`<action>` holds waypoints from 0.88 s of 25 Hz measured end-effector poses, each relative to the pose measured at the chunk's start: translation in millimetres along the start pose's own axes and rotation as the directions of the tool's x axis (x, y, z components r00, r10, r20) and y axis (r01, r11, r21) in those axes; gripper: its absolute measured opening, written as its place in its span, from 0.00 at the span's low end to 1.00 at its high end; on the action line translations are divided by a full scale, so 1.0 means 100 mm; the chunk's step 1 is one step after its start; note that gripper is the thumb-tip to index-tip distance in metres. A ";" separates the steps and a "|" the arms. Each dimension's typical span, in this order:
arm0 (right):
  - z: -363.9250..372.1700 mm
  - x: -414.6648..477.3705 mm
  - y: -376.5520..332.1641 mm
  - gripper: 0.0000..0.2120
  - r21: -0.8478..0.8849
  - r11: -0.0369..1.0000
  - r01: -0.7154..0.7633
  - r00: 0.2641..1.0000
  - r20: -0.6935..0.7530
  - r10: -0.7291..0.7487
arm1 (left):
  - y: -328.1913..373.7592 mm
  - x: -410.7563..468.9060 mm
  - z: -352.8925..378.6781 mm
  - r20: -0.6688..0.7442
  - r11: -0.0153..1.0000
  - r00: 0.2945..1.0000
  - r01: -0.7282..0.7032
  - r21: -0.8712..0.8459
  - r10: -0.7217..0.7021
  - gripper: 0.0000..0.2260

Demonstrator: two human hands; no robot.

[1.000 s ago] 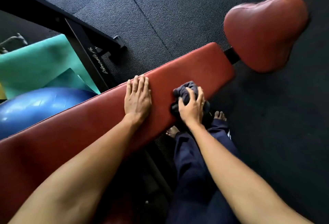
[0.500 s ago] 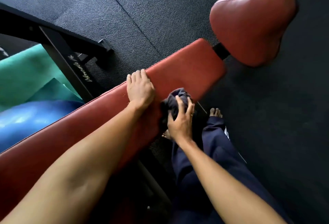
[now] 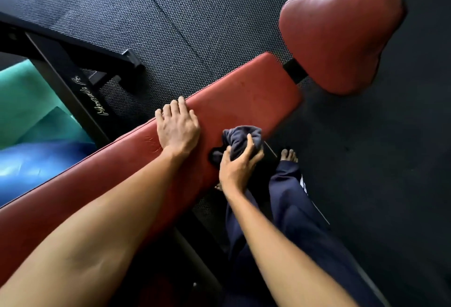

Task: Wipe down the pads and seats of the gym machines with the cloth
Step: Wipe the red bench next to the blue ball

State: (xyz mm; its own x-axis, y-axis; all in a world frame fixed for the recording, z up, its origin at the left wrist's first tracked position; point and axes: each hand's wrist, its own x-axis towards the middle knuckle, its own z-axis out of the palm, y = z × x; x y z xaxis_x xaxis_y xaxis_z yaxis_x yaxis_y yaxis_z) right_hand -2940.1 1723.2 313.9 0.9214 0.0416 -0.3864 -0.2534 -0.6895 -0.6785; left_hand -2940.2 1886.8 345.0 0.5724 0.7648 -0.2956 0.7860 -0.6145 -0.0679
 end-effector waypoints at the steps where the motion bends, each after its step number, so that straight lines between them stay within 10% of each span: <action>1: 0.01 0.11 0.04 0.31 -0.011 1.000 0.012 1.000 0.001 -0.012 | 0.00 0.00 -0.01 0.005 1.000 1.000 0.002 0.004 -0.002 0.25; 7: 0.07 1.14 -0.16 0.28 -0.159 0.950 -0.267 0.963 -0.022 0.267 | 0.03 0.03 -0.01 0.023 0.999 0.999 0.027 0.022 -0.028 0.25; 14: -0.01 0.38 -0.13 0.27 -0.316 0.857 0.407 0.904 0.276 -0.327 | 0.01 0.04 0.00 0.040 0.999 0.999 0.037 0.009 -0.037 0.25; 20: 0.39 1.15 -0.62 0.26 -0.363 0.921 0.140 0.974 0.217 -0.063 | -0.01 0.05 0.02 0.018 0.999 0.999 0.045 0.007 -0.045 0.25; 22: 0.53 1.09 -0.86 0.27 -0.322 0.898 0.300 0.925 0.329 -0.191 | 0.00 0.05 0.04 -0.015 0.999 0.999 0.039 0.008 -0.039 0.23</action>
State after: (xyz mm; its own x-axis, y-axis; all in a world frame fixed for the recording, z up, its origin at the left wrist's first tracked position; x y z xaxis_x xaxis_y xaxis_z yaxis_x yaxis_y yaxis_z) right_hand -2833.3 1825.3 297.1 0.8034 0.4084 -0.4332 0.1441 -0.8394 -0.5241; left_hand -2938.6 1890.0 340.1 0.5449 0.7909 -0.2785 0.8057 -0.5859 -0.0873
